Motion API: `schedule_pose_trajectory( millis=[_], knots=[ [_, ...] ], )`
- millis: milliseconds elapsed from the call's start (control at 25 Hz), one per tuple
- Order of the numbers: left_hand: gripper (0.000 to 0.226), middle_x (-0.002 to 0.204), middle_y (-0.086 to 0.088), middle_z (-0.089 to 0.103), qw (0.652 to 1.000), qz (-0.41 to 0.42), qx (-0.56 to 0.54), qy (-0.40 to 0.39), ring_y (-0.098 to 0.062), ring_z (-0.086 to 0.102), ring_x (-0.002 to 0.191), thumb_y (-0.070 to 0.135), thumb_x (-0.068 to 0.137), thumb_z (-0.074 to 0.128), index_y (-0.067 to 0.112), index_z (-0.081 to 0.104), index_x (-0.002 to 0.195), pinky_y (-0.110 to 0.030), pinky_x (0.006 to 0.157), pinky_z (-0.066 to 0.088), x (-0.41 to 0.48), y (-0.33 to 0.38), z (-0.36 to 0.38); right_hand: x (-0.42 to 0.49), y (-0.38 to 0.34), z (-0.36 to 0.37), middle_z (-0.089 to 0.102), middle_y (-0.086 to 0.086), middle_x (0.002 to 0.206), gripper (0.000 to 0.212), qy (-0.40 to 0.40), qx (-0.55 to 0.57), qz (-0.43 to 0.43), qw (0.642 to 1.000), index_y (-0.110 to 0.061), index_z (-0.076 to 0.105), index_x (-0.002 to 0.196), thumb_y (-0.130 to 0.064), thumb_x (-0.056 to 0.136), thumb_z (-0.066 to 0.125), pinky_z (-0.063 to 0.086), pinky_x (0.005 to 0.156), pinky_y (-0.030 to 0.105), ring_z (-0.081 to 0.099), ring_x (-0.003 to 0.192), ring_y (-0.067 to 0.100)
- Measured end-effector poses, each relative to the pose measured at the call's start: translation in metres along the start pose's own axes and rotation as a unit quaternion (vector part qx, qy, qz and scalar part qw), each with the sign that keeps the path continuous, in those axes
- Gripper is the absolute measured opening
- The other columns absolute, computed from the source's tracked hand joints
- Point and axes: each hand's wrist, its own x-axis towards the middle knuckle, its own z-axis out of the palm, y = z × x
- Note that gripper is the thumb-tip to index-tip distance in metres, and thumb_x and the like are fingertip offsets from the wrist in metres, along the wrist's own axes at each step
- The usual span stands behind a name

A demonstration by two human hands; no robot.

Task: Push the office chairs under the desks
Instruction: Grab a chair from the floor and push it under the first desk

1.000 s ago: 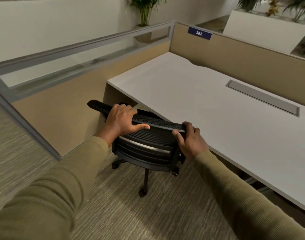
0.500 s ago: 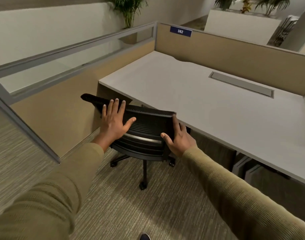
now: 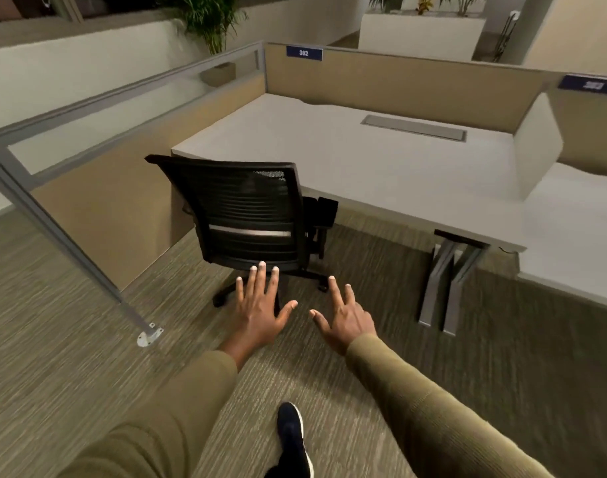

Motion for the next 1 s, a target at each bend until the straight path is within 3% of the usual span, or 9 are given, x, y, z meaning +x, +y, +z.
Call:
schedule_pose_trajectory(
  millis=[280, 440, 520, 800, 1000],
  knots=[
    [0.095, 0.168, -0.012, -0.008, 0.999, 0.014, 0.000, -0.040, -0.027, -0.015, 0.154, 0.078, 0.087, 0.008, 0.019, 0.002, 0.161, -0.054, 0.123, -0.010, -0.125, 0.032, 0.003, -0.116, 0.027, 0.043, 0.006, 0.015, 0.167, 0.086, -0.013, -0.006, 0.062, 0.998, -0.032, -0.012, 0.156, -0.072, 0.093, 0.032, 0.033, 0.116, 0.050, 0.032, 0.146, 0.031],
    [0.106, 0.166, -0.010, -0.020, 0.997, 0.035, 0.016, -0.067, -0.023, -0.025, 0.150, 0.086, 0.076, -0.012, 0.022, -0.009, 0.160, -0.051, 0.121, -0.017, -0.178, 0.040, -0.007, -0.171, 0.026, 0.058, 0.007, 0.015, 0.166, 0.086, 0.007, -0.012, 0.091, 0.996, -0.030, -0.011, 0.157, -0.073, 0.093, 0.029, 0.032, 0.116, 0.050, 0.031, 0.146, 0.032],
    [0.110, 0.167, -0.009, -0.018, 0.997, 0.040, 0.002, -0.067, -0.022, -0.024, 0.150, 0.086, 0.072, -0.020, 0.021, -0.007, 0.160, -0.050, 0.121, -0.017, -0.210, 0.039, -0.009, -0.203, 0.017, 0.066, 0.007, 0.015, 0.166, 0.086, 0.013, -0.014, 0.094, 0.995, -0.029, -0.011, 0.157, -0.073, 0.094, 0.028, 0.033, 0.116, 0.050, 0.031, 0.146, 0.032],
    [0.107, 0.169, -0.012, -0.006, 0.993, 0.051, -0.007, -0.103, -0.026, -0.013, 0.155, 0.085, 0.077, -0.016, 0.019, 0.000, 0.161, -0.052, 0.122, -0.012, -0.379, -0.001, 0.009, -0.348, -0.044, 0.137, 0.004, 0.015, 0.167, 0.086, -0.018, -0.006, 0.097, 0.995, -0.030, -0.010, 0.157, -0.072, 0.094, 0.030, 0.029, 0.117, 0.051, 0.027, 0.148, 0.034],
    [0.113, 0.169, -0.011, -0.012, 0.985, 0.075, 0.025, -0.150, -0.027, -0.017, 0.154, 0.085, 0.071, -0.025, 0.019, -0.006, 0.160, -0.053, 0.122, -0.014, -0.490, -0.010, 0.018, -0.454, -0.065, 0.177, 0.004, 0.015, 0.167, 0.086, -0.036, -0.001, 0.113, 0.993, -0.027, -0.008, 0.158, -0.070, 0.095, 0.031, 0.029, 0.117, 0.051, 0.029, 0.147, 0.035]
  ],
)
